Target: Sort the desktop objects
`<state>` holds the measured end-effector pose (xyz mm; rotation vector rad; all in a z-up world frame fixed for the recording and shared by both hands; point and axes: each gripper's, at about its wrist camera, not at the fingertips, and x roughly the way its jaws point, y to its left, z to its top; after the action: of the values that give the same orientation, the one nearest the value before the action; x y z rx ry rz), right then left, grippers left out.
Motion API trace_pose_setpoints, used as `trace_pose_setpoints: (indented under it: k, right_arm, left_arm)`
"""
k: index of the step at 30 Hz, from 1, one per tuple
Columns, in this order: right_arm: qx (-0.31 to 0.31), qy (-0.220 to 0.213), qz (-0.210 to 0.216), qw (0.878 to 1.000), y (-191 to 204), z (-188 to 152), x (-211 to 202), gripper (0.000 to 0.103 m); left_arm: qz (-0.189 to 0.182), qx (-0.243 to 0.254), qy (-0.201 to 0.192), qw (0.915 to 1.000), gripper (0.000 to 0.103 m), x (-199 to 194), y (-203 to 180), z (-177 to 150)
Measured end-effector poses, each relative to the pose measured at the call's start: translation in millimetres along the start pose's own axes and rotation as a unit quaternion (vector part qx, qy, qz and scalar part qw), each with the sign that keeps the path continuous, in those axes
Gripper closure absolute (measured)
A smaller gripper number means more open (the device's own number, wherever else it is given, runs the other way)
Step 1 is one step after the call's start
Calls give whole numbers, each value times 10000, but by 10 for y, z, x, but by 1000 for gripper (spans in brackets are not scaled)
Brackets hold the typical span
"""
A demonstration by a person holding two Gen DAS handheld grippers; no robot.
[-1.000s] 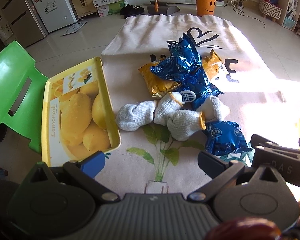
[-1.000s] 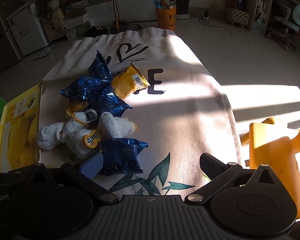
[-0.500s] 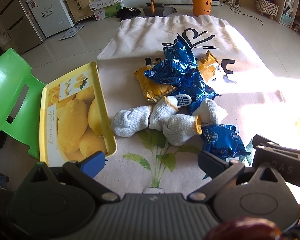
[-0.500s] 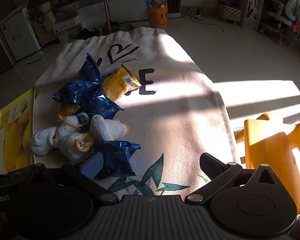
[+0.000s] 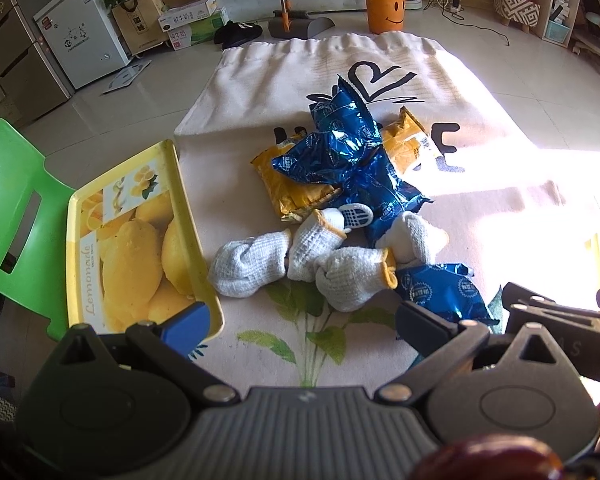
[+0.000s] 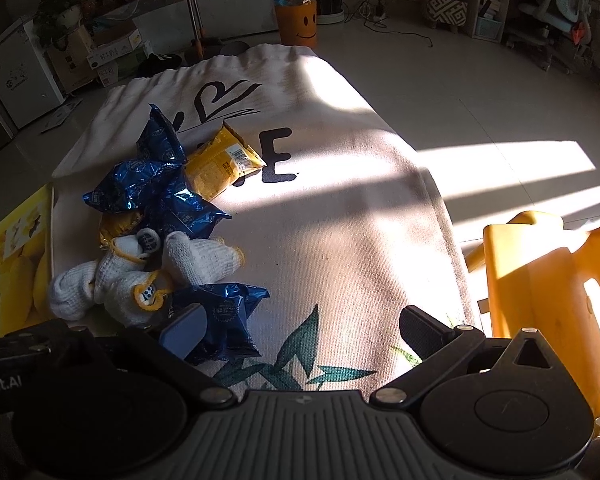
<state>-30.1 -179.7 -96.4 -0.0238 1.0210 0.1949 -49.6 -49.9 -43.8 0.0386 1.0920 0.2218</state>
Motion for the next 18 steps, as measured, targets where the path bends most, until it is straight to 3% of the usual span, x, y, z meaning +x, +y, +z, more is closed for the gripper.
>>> trace_pose_setpoints:
  k: [18]
  right_arm:
    - [-156, 318, 152, 9993, 145, -42, 191, 0]
  left_arm:
    - [-168, 185, 169, 9995, 1, 393, 174, 169]
